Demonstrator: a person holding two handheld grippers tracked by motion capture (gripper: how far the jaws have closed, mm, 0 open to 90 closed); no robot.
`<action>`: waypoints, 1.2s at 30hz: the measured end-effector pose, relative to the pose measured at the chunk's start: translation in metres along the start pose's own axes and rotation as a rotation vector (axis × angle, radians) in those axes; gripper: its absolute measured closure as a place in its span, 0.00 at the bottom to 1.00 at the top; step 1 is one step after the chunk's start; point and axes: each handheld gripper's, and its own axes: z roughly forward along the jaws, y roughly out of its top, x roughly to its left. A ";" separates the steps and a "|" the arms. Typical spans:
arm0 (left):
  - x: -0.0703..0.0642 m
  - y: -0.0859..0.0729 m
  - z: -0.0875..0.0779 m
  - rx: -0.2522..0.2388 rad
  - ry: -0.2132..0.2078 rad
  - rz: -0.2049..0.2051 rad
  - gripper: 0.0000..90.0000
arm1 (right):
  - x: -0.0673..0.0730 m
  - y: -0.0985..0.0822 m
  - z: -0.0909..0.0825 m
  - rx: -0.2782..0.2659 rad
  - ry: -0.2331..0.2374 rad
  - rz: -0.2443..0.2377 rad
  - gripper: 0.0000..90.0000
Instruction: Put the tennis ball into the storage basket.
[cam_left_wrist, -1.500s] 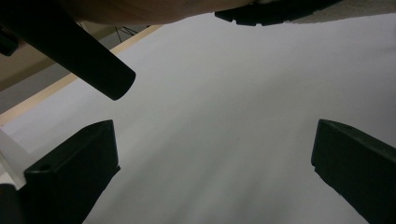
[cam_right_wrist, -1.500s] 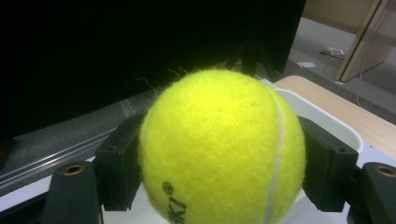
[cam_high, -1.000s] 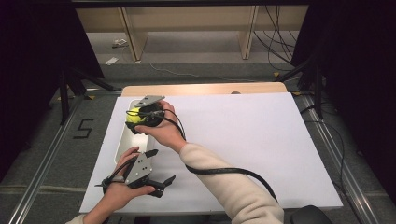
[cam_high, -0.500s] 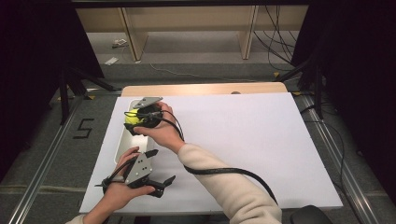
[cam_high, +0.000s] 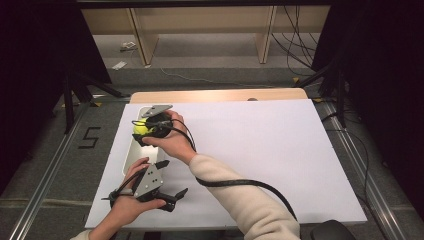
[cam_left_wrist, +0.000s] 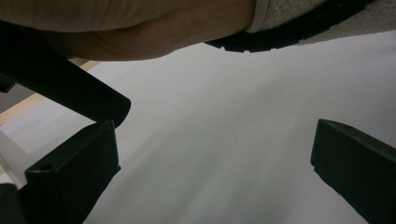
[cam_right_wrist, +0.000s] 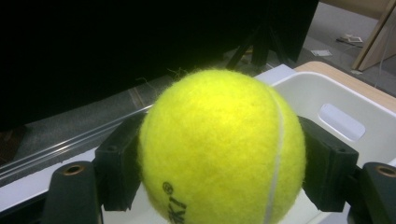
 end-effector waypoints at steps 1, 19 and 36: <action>0.000 0.000 0.000 0.000 0.000 0.001 0.00 | 0.000 0.000 0.000 0.001 0.001 0.001 0.30; 0.000 0.000 0.000 0.001 -0.003 0.001 0.00 | 0.000 -0.005 0.007 0.025 0.003 0.008 0.29; -0.001 0.000 0.000 0.002 -0.006 0.002 0.00 | -0.001 -0.009 0.013 0.047 0.003 0.014 0.29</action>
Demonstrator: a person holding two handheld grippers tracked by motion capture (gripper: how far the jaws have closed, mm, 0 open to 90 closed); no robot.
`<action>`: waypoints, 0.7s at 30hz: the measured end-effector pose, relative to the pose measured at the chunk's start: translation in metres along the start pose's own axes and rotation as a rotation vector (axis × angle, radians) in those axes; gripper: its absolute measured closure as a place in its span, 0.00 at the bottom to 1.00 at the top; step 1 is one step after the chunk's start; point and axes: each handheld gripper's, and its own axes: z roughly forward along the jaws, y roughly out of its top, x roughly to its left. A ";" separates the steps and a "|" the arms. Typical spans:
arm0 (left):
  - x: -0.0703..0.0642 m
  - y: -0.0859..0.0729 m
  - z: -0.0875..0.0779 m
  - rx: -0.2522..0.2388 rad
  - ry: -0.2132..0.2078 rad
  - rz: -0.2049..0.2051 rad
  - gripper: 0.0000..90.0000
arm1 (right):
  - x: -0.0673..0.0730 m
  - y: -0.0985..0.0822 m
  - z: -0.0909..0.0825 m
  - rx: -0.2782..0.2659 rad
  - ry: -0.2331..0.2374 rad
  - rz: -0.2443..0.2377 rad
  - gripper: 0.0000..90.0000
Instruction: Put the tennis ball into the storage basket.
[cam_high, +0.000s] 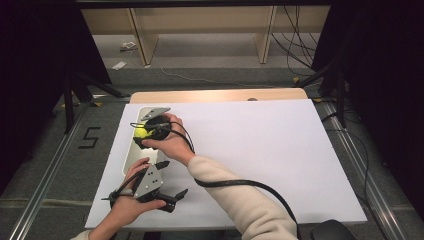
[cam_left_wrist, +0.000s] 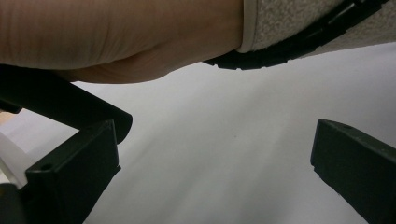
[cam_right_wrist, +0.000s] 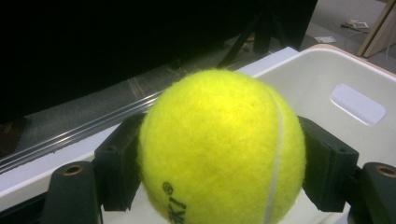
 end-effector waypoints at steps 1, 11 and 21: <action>0.000 0.000 0.000 0.000 0.001 0.001 0.00 | 0.000 0.000 0.000 0.000 -0.001 0.000 0.29; 0.000 0.000 0.000 0.001 -0.001 0.001 0.01 | 0.001 -0.002 0.003 0.004 0.001 0.001 0.29; 0.000 0.000 0.000 0.001 -0.002 0.000 0.01 | 0.000 -0.006 0.006 0.024 -0.001 0.003 0.29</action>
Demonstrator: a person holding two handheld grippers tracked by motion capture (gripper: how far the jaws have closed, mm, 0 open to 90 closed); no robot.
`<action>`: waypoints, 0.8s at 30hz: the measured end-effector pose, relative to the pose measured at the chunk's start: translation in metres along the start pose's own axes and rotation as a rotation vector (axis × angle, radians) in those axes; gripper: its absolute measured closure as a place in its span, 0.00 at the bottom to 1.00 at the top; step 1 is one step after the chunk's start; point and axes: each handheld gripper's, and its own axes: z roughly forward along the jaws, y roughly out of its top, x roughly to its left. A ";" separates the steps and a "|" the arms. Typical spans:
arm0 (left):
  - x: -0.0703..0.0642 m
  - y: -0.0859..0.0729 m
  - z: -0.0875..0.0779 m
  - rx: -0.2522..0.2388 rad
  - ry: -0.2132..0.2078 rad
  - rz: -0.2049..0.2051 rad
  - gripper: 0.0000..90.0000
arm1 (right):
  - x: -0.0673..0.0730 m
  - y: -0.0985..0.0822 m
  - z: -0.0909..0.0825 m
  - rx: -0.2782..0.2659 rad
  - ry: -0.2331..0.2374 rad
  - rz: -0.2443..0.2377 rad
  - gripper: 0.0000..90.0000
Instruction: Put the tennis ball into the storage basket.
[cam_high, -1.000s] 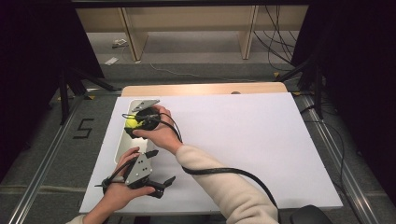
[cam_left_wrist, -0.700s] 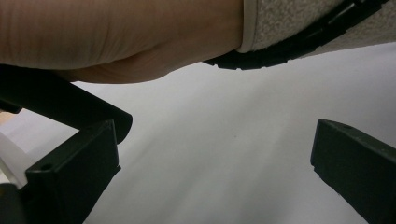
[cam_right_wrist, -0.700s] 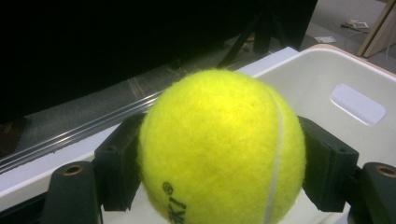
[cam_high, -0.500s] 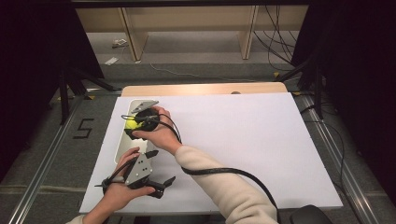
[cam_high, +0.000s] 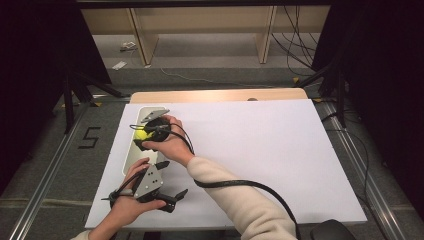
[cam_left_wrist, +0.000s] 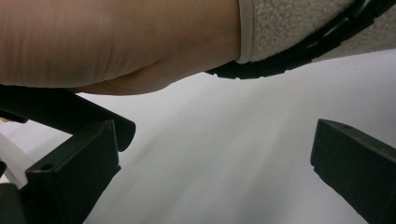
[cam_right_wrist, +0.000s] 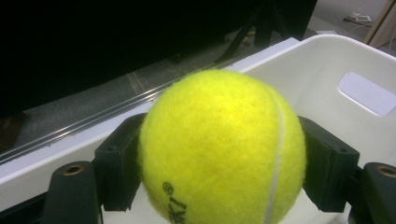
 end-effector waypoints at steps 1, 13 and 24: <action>0.000 0.000 0.000 0.000 0.000 0.000 0.01 | 0.000 0.000 0.000 0.002 0.001 0.002 0.29; 0.000 0.000 0.000 0.001 -0.001 0.001 0.01 | 0.001 -0.003 0.003 0.003 0.002 -0.001 0.29; 0.000 0.000 0.000 0.001 0.000 0.002 0.01 | 0.001 -0.003 0.003 0.017 -0.009 0.000 0.26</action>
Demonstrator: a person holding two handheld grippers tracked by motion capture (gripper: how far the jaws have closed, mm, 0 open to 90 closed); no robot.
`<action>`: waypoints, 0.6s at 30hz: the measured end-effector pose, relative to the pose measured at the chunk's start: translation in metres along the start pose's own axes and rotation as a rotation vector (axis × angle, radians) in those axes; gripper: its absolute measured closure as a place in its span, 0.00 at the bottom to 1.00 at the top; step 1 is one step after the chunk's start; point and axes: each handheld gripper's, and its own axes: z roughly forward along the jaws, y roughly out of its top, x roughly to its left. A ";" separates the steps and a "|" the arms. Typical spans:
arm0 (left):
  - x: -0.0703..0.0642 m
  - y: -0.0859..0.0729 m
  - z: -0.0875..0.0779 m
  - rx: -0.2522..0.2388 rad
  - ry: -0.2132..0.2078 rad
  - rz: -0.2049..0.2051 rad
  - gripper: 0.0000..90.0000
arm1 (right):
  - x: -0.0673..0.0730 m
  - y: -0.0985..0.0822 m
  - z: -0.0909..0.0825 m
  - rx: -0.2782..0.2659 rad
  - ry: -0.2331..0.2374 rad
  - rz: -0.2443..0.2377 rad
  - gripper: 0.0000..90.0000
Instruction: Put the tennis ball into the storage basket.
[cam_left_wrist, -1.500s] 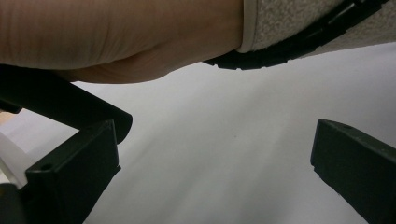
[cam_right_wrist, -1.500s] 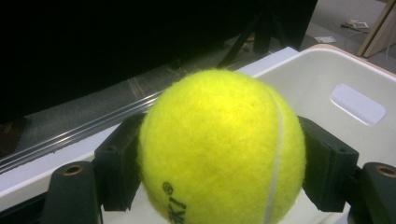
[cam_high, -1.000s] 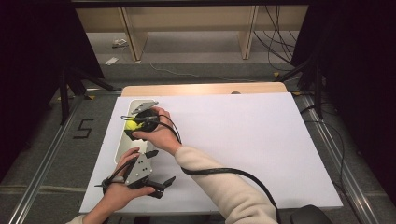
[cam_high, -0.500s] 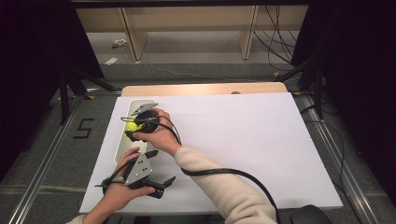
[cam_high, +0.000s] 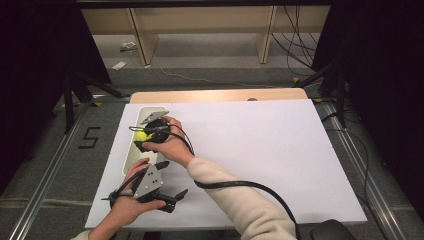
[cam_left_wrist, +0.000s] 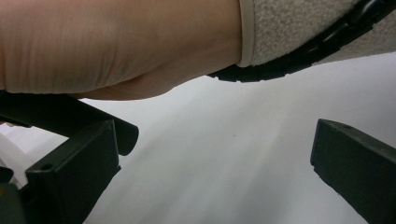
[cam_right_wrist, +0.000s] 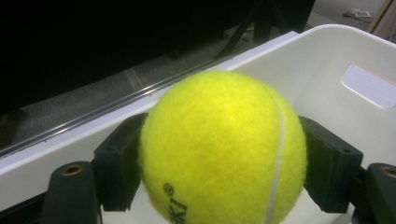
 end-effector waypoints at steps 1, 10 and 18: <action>0.000 0.000 0.000 -0.001 0.000 -0.001 0.01 | 0.000 0.000 0.000 0.001 -0.002 -0.004 0.24; 0.000 0.000 0.000 0.001 0.000 0.000 0.01 | -0.001 0.005 -0.005 -0.018 -0.006 -0.015 0.19; 0.000 0.000 0.000 0.003 -0.001 0.001 0.01 | -0.004 0.005 -0.012 -0.034 -0.009 -0.007 0.19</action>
